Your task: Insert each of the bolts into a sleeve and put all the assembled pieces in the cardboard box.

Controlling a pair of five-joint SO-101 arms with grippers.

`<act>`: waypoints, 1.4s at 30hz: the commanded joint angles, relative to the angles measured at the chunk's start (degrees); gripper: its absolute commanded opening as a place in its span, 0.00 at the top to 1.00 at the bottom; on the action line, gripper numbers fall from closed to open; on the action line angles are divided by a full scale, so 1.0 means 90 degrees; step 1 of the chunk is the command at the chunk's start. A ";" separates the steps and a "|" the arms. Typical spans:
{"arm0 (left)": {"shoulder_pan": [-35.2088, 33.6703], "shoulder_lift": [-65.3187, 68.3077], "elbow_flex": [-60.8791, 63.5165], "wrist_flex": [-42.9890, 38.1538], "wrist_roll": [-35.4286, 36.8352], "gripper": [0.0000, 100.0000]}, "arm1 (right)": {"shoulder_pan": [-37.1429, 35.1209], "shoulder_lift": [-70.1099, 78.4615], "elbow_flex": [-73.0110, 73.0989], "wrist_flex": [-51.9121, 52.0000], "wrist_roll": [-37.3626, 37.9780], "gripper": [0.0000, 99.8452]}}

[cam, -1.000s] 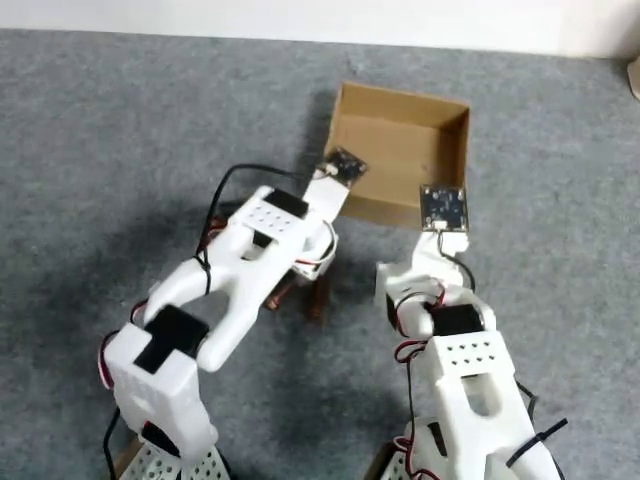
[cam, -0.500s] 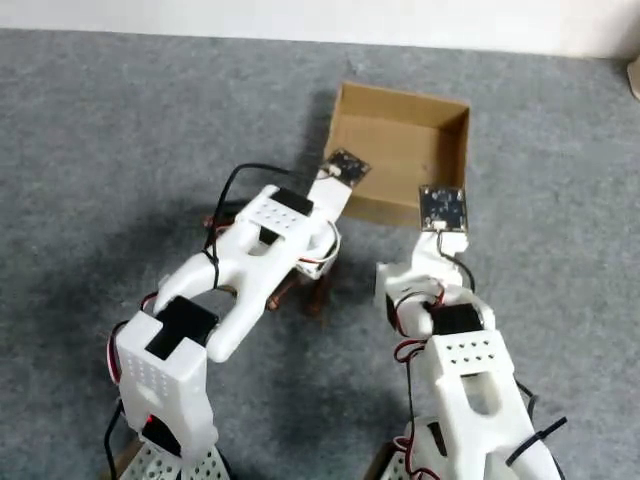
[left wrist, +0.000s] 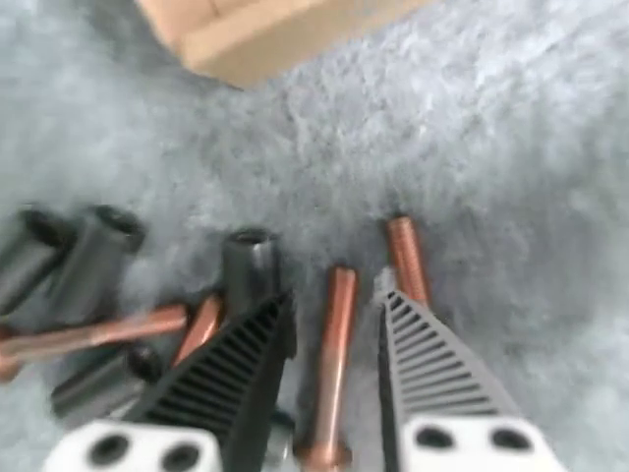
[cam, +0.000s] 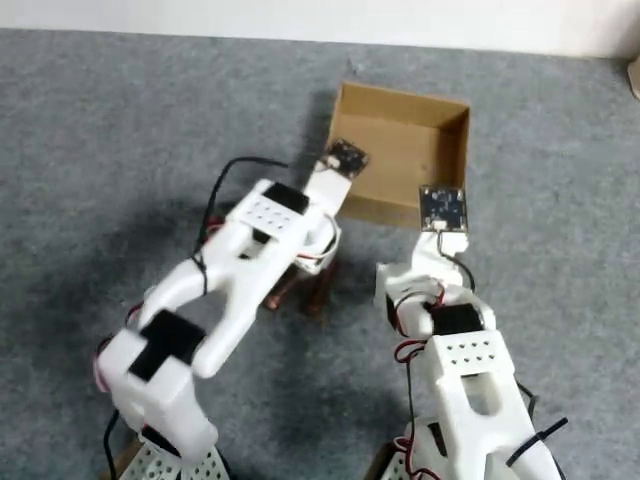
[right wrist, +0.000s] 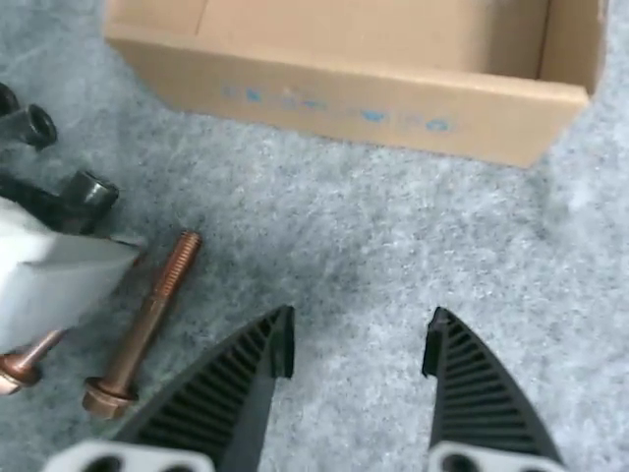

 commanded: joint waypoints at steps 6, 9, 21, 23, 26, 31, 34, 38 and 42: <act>0.0474 -0.1656 0.1372 0.0029 0.0049 0.86 | 0.0034 -0.0034 0.0103 -0.0190 -0.0068 0.79; 0.0542 -0.1636 0.1939 -0.0596 0.0059 0.86 | 0.0034 -0.0034 0.0112 -0.0190 -0.0068 0.79; 0.0513 -0.1646 0.2359 -0.0791 0.0684 0.86 | 0.0034 0.0005 0.0151 -0.0386 -0.0059 0.79; 0.0513 -0.1675 0.2359 -0.0791 0.0684 0.86 | 0.0034 0.0015 0.0151 -0.0415 -0.0068 0.79; 0.0464 -0.1685 0.2349 -0.0791 0.0860 0.86 | 0.0034 0.0015 0.0151 -0.0415 -0.0068 0.79; 0.0093 -0.1695 0.2330 -0.0772 0.1172 0.86 | 0.0034 0.0015 0.0151 -0.0415 -0.0068 0.79; -0.0386 -0.1714 0.2281 -0.0772 0.1182 0.86 | 0.0034 0.0015 0.0151 -0.0415 -0.0059 0.79; -0.1031 -0.2017 0.2232 -0.0781 0.1397 0.86 | 0.0034 0.0015 0.0151 -0.0415 -0.0059 0.79; -0.1880 -0.2232 0.2349 -0.0987 0.2256 0.86 | 0.0034 0.0005 0.0151 -0.0415 -0.0068 0.79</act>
